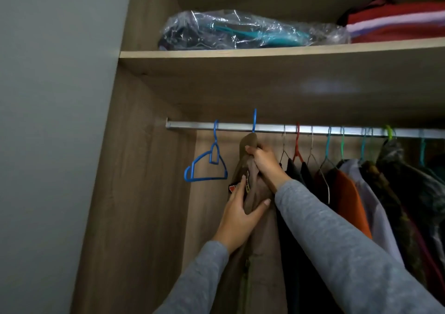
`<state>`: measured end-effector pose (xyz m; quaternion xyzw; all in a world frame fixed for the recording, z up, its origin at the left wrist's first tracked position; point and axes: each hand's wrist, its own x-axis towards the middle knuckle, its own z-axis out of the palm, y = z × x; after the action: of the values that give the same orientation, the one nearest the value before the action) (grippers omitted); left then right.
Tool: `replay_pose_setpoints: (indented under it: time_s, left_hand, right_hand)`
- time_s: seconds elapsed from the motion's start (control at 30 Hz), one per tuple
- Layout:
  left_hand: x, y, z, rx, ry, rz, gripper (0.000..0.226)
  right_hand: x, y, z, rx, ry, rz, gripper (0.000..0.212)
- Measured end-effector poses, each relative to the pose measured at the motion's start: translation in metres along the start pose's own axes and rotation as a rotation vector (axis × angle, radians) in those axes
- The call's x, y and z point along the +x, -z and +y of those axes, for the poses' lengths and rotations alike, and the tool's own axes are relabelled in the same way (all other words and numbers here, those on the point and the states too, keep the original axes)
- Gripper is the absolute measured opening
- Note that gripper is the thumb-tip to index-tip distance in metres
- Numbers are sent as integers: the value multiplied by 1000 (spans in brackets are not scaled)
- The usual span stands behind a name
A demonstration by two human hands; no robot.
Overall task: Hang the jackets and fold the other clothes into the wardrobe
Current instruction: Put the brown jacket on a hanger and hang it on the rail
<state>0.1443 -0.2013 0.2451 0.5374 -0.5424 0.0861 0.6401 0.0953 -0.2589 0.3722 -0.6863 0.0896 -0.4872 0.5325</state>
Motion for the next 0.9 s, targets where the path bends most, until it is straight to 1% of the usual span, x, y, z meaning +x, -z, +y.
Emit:
replay_pose_setpoints:
  time_s: [0.23,0.4,0.47,0.5,0.57,0.6,0.63,0.67,0.7,0.73,0.8,0.87,0.9]
  left_hand:
    - [48,4,-28,8,-19,-30,94]
    - [39,-3,-54,-85,46,-126,79]
    - [32,0,-61,-101,66,-167,76]
    - [30,4,-64,-102,75,-198,78]
    - [23,18,-72,-83,95,-289,82]
    - [18,27,-79,-51,108,-329,80]
    - [14,36,-87,-16,119,-352,77]
    - [10,44,-94,-15,130,-344,74]
    - [6,51,-100,-76,167,-299,74]
    - [6,57,-104,-174,232,-219,75]
    - [14,65,-108,-379,378,-46,70]
    - [29,74,-105,-594,484,79,62]
    - [35,80,-100,-708,528,119,59]
  right_hand:
    - [43,-6,11,-48,-37,-3,31]
    - [53,-5,32,-238,-109,-37,38]
    - [56,-6,31,-382,-104,-19,40]
    - [57,-6,29,-512,-94,-15,41]
    - [57,-11,22,-852,-67,16,43]
    - [55,-15,18,-966,-37,39,45]
    - [52,-20,14,-992,1,57,46]
    - [49,-26,10,-963,55,58,45]
    - [46,-32,5,-903,133,48,44]
    - [42,-41,0,-858,211,33,41]
    - [37,-59,-9,-781,284,-17,33]
    - [31,-80,-15,-661,202,-71,28]
    - [28,-88,-14,-614,132,-116,32]
